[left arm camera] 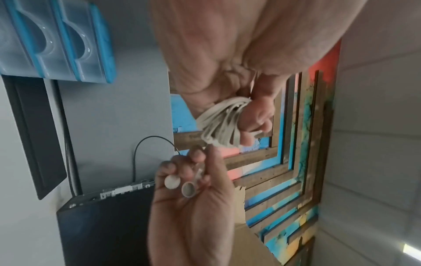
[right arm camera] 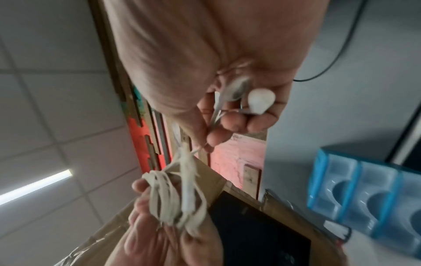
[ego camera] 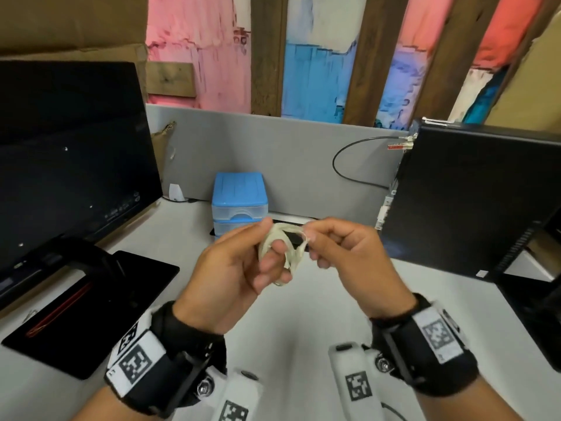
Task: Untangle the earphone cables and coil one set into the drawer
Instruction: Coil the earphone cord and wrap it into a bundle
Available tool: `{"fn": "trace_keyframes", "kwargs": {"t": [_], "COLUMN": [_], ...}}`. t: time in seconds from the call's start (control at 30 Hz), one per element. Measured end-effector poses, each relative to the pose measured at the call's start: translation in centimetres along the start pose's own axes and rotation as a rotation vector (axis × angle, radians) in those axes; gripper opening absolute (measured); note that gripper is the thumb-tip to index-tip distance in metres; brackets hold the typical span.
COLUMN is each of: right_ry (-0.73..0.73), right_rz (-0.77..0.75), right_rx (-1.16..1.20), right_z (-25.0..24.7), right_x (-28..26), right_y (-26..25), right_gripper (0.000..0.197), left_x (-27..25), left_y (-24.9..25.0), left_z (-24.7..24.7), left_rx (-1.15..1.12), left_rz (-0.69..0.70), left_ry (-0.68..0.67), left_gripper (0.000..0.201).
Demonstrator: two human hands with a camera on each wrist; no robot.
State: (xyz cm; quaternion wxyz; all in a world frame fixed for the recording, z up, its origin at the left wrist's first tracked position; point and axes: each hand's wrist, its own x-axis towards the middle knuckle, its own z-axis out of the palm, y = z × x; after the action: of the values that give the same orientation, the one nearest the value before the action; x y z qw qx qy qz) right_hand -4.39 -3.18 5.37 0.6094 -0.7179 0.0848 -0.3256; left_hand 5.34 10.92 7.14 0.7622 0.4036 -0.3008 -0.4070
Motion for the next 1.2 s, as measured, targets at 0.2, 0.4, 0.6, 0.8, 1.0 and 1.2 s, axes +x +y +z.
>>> {"fn": "trace_keyframes", "kwargs": {"t": [0.2, 0.4, 0.6, 0.8, 1.0, 1.2], "right_ry": [-0.139, -0.184, -0.145, -0.181, -0.005, -0.009], "right_rz": [0.113, 0.126, 0.099, 0.116, 0.133, 0.017], "right_rx": [0.114, 0.269, 0.303, 0.331, 0.234, -0.028], "right_z": [2.2, 3.8, 4.5, 5.3, 6.3, 7.4], "right_x": [-1.6, -2.3, -1.8, -1.5, -2.1, -3.1], "right_y": [1.6, 0.6, 0.1, -0.1, 1.6, 2.7], "right_gripper": [0.023, 0.023, 0.007, 0.006, 0.020, 0.016], "left_x": [0.4, 0.7, 0.7, 0.1, 0.7, 1.1], "left_y": [0.9, 0.9, 1.3, 2.9, 3.6, 2.8], "left_z": [-0.9, -1.5, -2.3, -2.8, -3.6, -3.4], "left_rx": [-0.228, -0.303, -0.090, 0.027, -0.268, -0.211], "left_rz": [-0.039, -0.010, 0.000, 0.099, 0.123, 0.173], "left_ry": [0.089, 0.104, 0.089, 0.039, 0.075, 0.150], "left_gripper": [0.040, 0.039, 0.036, 0.038, 0.039, 0.036]}}
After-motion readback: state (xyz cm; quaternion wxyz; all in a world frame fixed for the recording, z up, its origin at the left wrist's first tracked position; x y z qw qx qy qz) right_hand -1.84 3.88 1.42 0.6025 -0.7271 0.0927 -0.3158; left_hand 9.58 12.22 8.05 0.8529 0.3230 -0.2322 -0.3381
